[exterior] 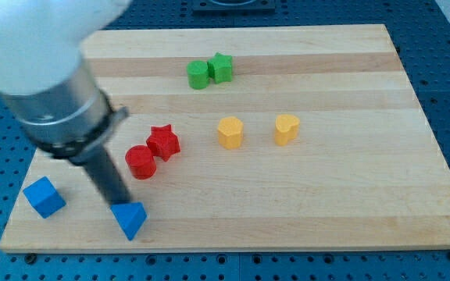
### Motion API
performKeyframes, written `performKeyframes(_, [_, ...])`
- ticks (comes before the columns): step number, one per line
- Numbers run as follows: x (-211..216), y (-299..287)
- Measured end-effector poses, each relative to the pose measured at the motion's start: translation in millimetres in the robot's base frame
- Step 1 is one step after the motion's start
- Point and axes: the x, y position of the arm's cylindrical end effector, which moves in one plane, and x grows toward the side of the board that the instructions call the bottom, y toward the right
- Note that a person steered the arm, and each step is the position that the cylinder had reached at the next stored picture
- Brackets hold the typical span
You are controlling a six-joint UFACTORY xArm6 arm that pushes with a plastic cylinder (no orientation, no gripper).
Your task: Move the blue triangle towards the blue cube
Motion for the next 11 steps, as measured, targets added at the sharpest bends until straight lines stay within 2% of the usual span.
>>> performKeyframes(2, [2,116])
performKeyframes(3, [35,111])
performKeyframes(9, [37,-42])
performKeyframes(11, [23,1])
